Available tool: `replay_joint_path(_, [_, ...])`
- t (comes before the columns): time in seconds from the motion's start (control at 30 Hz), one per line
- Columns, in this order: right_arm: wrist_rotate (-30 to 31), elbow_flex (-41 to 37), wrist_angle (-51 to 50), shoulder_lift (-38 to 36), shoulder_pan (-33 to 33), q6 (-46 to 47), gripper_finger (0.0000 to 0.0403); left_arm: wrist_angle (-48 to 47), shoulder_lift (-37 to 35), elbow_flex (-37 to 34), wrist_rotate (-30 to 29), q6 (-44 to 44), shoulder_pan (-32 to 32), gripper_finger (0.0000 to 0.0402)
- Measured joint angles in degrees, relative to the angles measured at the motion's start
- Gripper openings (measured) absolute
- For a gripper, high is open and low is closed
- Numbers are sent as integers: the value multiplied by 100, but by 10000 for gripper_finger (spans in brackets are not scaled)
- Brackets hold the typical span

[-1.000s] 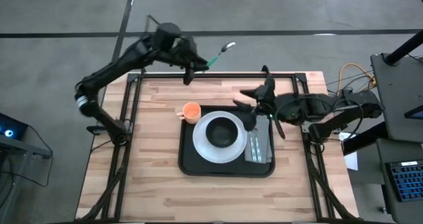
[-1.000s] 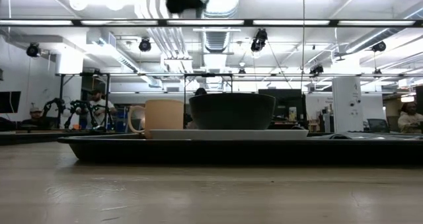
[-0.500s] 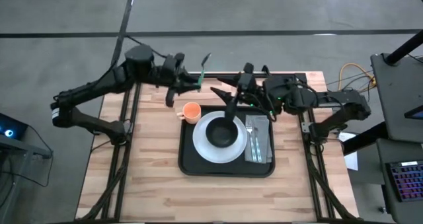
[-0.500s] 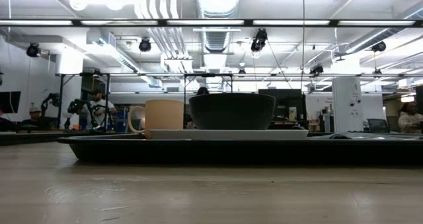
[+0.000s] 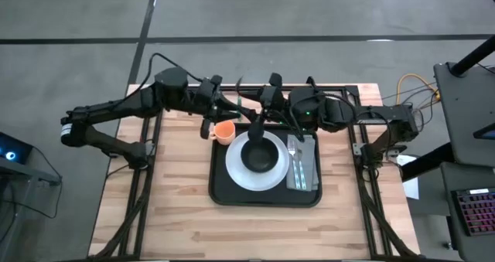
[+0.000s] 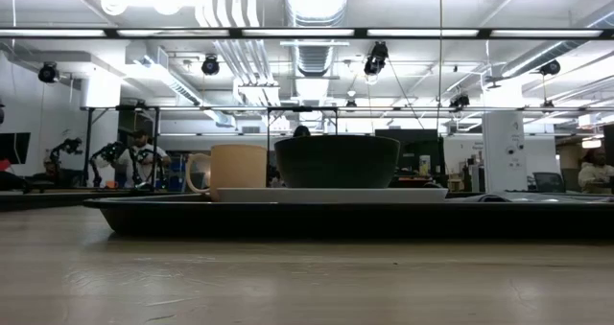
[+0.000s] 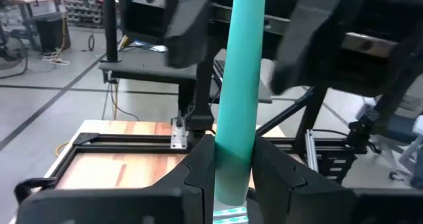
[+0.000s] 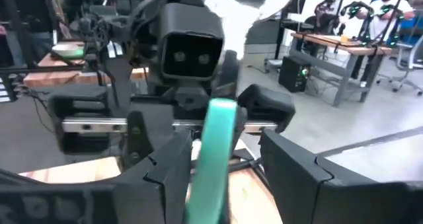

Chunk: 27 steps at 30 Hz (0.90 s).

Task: Set up tray
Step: Put the blue spoon on the gray napkin to the right of the blue knife

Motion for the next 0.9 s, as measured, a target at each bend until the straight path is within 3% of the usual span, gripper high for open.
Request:
replay_joint_path(0.23, [-33,185,-159,-3,13,204,139,-45,-2,-68,-303,-9,0,57])
replay_joint_path(0.47, [-22,195,-147,-13,10,182,27,-2,1,-143,-288,17,-7,57])
replay_joint_path(0.67, [155,193,-360,-59,16,277,19,-49,-17,-144,-302,-15,-33,59])
replay_joint_path(0.77, [442,184,-1435,-258,24,804,16,-177,-122,-78,-284,-245,-11,119])
replay_joint_path(0.9, [809,178,-3256,-418,7,2313,15,-220,-626,0,-203,-453,183,227])
